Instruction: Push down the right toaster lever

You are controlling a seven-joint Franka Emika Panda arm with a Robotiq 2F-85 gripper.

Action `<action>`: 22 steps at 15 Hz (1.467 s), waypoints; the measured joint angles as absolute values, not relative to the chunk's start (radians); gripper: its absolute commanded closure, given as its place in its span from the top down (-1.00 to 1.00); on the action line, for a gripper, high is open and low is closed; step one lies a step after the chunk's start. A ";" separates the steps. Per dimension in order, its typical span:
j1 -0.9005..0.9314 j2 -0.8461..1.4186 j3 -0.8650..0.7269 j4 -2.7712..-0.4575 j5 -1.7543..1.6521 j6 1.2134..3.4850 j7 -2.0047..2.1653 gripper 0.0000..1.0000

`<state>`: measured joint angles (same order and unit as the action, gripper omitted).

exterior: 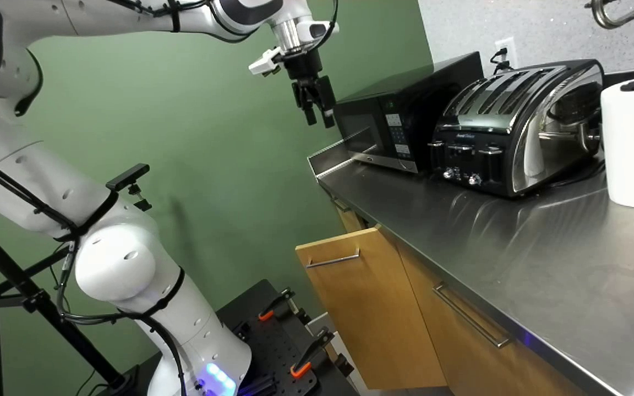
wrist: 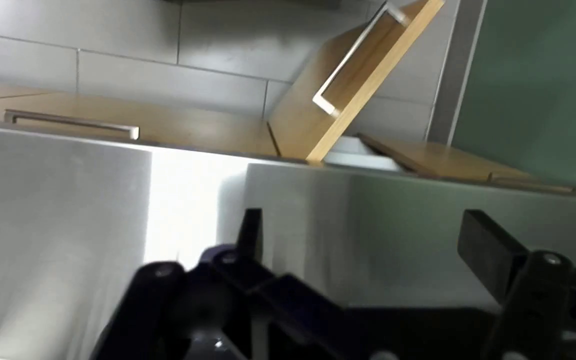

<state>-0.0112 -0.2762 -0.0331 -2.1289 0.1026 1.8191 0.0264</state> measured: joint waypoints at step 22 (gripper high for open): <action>-0.136 -0.004 -0.135 -2.019 -0.090 2.221 -0.013 1.00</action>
